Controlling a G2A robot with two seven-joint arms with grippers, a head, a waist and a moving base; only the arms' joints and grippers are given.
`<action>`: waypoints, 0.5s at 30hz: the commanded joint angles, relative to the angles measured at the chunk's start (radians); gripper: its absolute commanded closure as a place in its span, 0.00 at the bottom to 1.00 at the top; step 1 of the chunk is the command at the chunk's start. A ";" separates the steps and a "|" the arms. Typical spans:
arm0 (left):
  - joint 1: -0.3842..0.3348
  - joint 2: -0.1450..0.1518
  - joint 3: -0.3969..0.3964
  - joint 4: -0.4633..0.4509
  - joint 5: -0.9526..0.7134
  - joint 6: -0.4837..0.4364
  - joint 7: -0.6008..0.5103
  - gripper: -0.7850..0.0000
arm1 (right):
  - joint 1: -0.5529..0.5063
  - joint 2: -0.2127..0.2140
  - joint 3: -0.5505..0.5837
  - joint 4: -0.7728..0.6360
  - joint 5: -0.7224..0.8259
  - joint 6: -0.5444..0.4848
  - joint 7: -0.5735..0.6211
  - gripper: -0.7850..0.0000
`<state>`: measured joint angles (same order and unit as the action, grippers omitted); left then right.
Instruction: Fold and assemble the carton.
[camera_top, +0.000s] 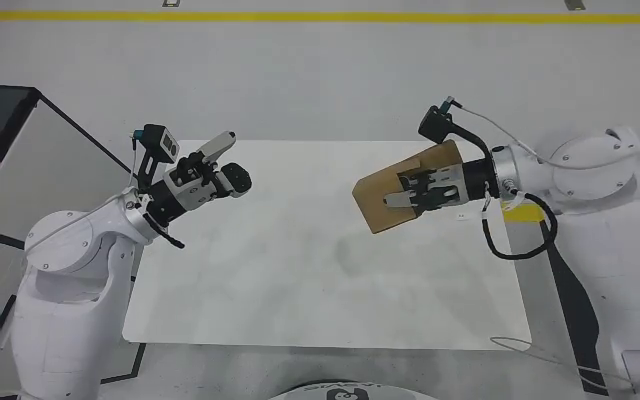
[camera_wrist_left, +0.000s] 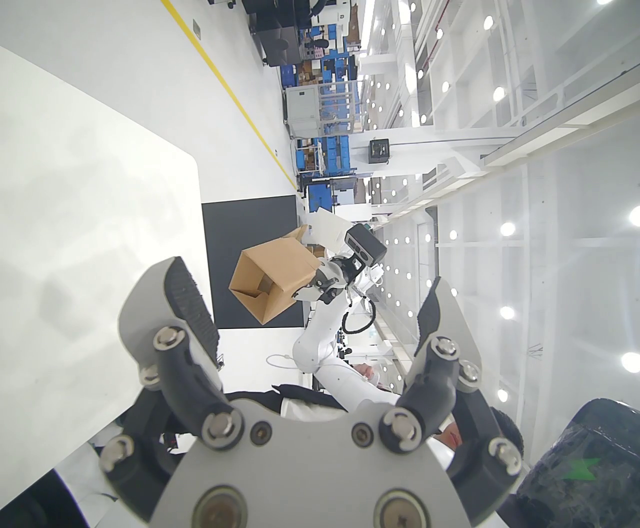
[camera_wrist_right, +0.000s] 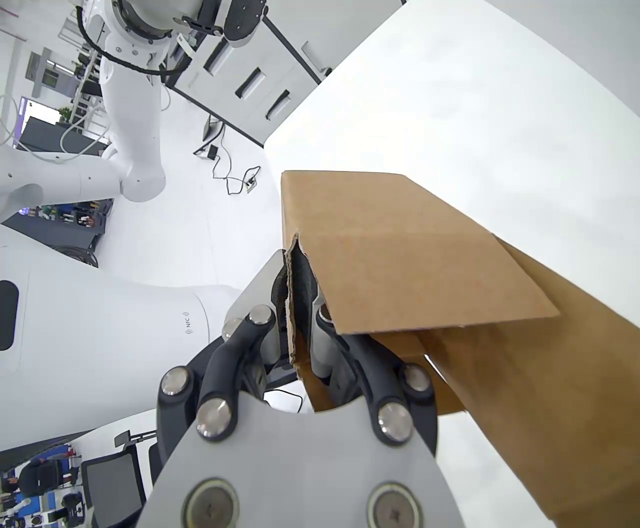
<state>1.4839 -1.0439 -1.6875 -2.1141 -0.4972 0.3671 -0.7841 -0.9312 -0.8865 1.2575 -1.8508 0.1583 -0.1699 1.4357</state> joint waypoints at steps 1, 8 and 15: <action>0.000 0.000 0.000 0.000 0.000 0.000 0.000 0.00 | 0.000 0.000 0.000 0.000 -0.001 0.000 0.000 1.00; 0.000 0.000 0.000 0.000 0.000 0.000 0.000 0.00 | 0.000 0.000 0.000 0.000 -0.001 0.000 0.000 1.00; 0.000 0.000 0.000 0.000 0.000 0.000 0.000 0.00 | 0.005 0.008 -0.009 -0.033 -0.151 0.036 0.003 1.00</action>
<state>1.4839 -1.0439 -1.6875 -2.1141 -0.4972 0.3671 -0.7841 -0.9311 -0.8809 1.2515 -1.8749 0.0811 -0.1441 1.4306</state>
